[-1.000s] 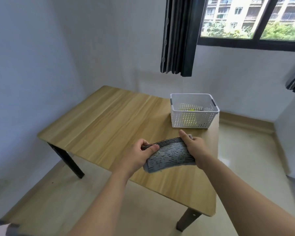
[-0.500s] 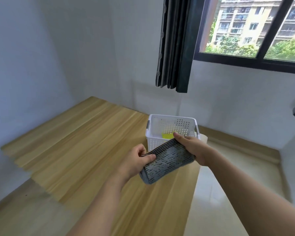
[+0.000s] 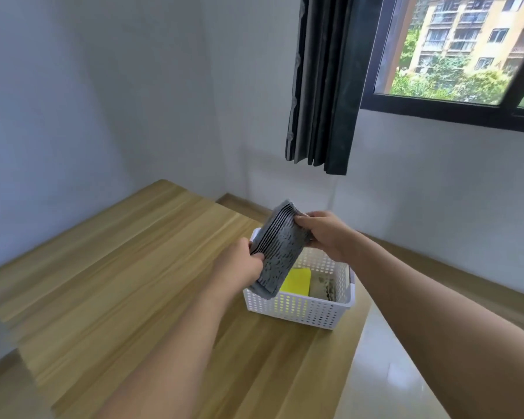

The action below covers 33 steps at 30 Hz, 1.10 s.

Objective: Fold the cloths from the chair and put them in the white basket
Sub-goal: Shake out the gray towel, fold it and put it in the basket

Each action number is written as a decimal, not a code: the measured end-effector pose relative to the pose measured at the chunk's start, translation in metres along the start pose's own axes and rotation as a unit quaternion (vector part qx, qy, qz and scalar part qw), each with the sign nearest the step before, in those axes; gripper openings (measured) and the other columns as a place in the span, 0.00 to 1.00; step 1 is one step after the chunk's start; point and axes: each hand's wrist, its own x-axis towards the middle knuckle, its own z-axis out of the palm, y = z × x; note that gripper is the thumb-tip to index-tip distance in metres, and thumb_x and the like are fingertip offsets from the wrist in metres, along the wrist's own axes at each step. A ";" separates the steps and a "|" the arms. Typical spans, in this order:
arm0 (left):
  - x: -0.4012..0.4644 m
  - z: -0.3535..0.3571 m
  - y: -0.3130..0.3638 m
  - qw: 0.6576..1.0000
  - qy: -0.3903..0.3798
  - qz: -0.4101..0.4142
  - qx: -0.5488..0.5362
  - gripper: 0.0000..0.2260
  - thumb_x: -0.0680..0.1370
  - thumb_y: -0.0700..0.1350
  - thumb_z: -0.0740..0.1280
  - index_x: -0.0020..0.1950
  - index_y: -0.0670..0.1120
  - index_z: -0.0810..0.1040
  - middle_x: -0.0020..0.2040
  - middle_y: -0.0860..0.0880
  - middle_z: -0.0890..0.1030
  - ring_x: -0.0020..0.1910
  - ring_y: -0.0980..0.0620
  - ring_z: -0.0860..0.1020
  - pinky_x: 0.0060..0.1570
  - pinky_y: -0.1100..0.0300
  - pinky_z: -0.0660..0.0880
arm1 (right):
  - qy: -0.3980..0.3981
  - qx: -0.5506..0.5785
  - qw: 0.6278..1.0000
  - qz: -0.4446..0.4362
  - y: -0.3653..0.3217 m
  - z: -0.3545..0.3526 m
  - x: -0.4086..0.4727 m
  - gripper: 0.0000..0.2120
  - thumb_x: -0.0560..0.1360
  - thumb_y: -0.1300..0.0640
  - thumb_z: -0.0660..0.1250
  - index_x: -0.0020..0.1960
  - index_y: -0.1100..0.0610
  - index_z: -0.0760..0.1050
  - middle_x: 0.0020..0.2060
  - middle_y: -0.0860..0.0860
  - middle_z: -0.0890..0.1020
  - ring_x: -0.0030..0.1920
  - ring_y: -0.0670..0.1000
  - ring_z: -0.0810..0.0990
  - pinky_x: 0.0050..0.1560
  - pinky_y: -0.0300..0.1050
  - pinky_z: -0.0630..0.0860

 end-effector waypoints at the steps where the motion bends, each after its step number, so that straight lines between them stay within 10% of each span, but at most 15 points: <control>1: 0.017 0.011 0.004 1.000 -0.005 -0.014 0.020 0.13 0.78 0.47 0.61 0.62 0.45 0.73 0.57 0.44 0.79 0.55 0.42 0.77 0.51 0.53 0.74 | 0.004 0.003 1.000 0.003 0.007 -0.004 0.021 0.06 0.79 0.61 0.62 0.44 0.58 0.75 0.42 0.55 0.78 0.40 0.51 0.78 0.44 0.46 0.78; 8: 0.125 0.099 -0.006 0.979 -0.067 -0.150 0.122 0.18 0.75 0.39 0.57 0.65 0.42 0.69 0.66 0.45 0.74 0.61 0.44 0.76 0.50 0.56 0.73 | -0.022 -0.115 0.991 0.071 0.093 -0.010 0.158 0.13 0.75 0.65 0.54 0.39 0.56 0.75 0.37 0.56 0.76 0.39 0.53 0.74 0.41 0.48 0.70; 18: 0.195 0.166 -0.050 0.925 -0.149 -0.272 0.221 0.18 0.79 0.39 0.59 0.68 0.37 0.65 0.62 0.42 0.77 0.59 0.43 0.77 0.49 0.52 0.74 | -0.086 -0.199 0.973 0.076 0.162 0.010 0.227 0.12 0.78 0.59 0.57 0.59 0.57 0.74 0.53 0.55 0.80 0.53 0.56 0.78 0.48 0.46 0.74; 33: 0.193 0.196 -0.070 0.877 -0.237 -0.202 0.367 0.21 0.78 0.38 0.60 0.70 0.43 0.60 0.67 0.38 0.68 0.64 0.39 0.71 0.56 0.47 0.74 | -0.047 -0.174 0.980 0.084 0.204 0.025 0.234 0.19 0.78 0.60 0.63 0.67 0.58 0.67 0.62 0.54 0.76 0.62 0.55 0.74 0.53 0.40 0.68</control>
